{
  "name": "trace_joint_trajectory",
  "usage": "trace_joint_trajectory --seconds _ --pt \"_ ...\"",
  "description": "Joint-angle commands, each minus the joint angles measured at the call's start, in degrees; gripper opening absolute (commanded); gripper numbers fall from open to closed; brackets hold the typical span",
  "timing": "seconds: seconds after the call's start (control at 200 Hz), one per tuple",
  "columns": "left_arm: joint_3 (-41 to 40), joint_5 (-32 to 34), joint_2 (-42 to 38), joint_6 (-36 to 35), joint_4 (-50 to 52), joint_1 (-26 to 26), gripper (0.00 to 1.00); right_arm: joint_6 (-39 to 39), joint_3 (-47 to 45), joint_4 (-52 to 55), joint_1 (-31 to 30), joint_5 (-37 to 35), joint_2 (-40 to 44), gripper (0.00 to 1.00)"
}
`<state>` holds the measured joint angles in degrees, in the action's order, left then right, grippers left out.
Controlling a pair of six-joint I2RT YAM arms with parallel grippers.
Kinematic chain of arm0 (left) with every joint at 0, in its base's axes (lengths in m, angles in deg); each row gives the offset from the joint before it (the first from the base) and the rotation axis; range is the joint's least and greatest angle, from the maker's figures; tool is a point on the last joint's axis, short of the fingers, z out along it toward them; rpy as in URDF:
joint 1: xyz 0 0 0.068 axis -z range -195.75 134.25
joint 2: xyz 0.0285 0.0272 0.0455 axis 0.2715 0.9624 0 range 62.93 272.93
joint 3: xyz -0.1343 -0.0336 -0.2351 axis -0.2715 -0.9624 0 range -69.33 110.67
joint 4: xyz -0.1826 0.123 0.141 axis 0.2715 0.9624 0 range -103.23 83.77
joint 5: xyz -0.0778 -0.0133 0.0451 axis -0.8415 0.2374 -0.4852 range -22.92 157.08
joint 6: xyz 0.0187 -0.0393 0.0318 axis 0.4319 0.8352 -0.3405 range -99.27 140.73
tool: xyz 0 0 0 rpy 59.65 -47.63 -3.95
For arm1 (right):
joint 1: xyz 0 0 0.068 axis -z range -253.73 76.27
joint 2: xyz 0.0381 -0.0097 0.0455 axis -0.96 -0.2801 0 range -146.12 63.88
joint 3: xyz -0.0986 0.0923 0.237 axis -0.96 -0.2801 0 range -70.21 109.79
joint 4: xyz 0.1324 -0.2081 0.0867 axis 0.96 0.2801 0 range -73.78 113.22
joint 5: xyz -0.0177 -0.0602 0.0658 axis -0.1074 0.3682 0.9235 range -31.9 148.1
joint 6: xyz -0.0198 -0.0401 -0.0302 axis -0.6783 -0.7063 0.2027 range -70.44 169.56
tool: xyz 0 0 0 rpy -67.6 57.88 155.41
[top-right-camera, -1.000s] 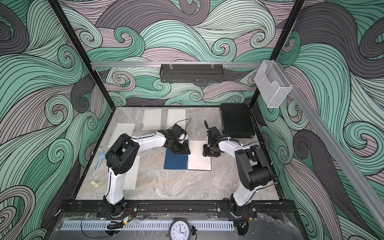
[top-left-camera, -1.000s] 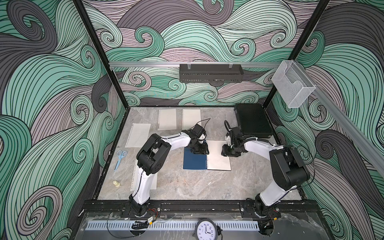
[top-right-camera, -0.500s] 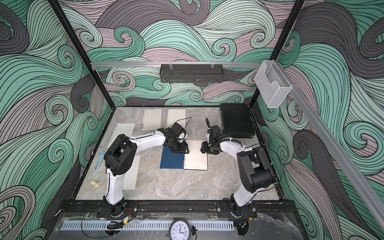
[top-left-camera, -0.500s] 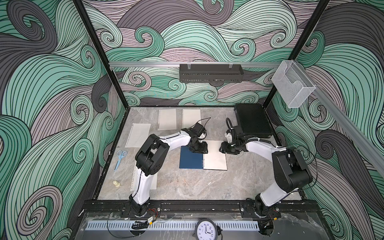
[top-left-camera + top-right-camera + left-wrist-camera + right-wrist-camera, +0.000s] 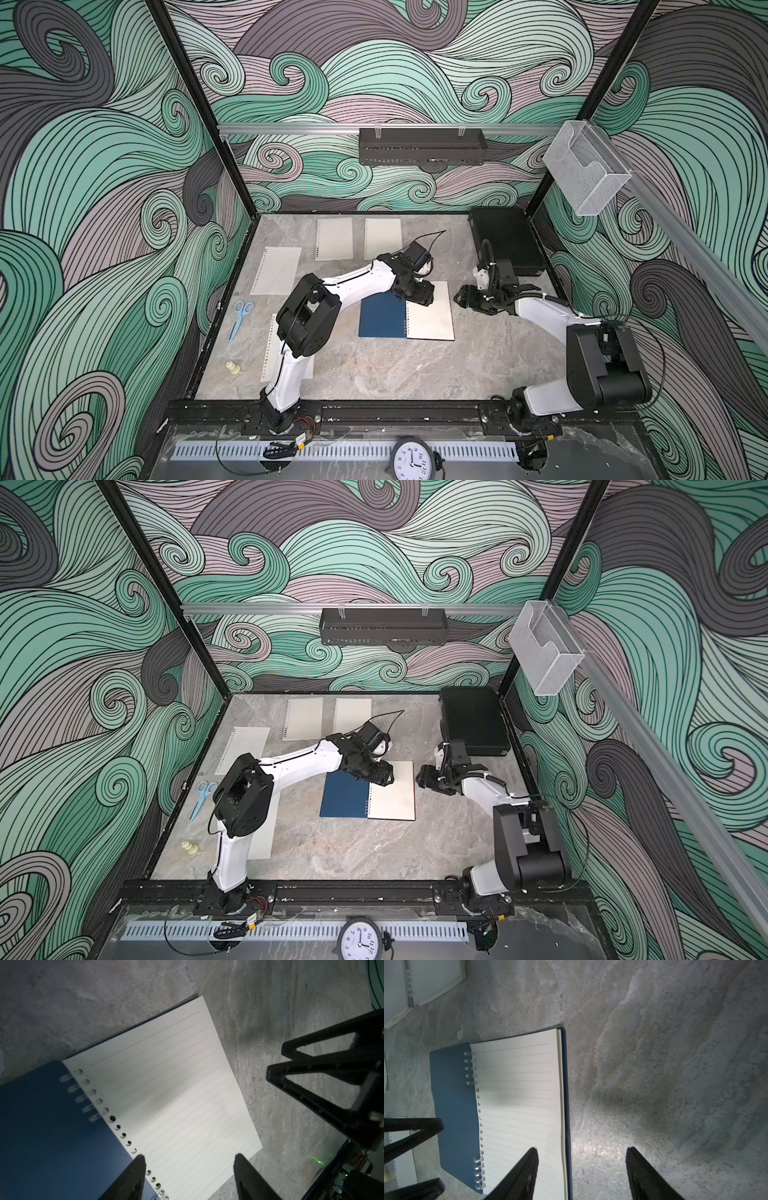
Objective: Tear off pages from different notebooks
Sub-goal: Move the notebook to the center of the board.
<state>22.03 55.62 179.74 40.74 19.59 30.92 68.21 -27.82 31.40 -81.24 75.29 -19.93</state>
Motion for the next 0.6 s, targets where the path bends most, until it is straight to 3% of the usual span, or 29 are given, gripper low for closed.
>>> trace_joint_trajectory --seconds 0.0,0.26,0.495,0.53,0.59 --pt "3.38 3.31 1.76 -2.63 2.96 2.33 0.69 0.15 -1.07 -1.72 1.66 1.76 1.19 0.69" --pt "8.53 4.63 6.2 -5.38 7.14 5.65 0.77 0.16 -1.78 -2.15 3.2 3.16 1.46 0.69" --pt "10.22 8.45 8.3 -7.17 9.72 8.06 0.78 -0.37 -2.27 -1.84 3.49 3.37 1.2 0.69" --pt "10.63 9.45 8.94 -7.75 10.4 8.56 0.97 -0.37 -2.31 -1.91 3.54 3.51 1.11 0.69" --pt "11.46 11.45 9.8 -8.55 11.73 9.45 0.98 -0.31 -2.22 -1.94 3.54 3.6 0.97 0.69"
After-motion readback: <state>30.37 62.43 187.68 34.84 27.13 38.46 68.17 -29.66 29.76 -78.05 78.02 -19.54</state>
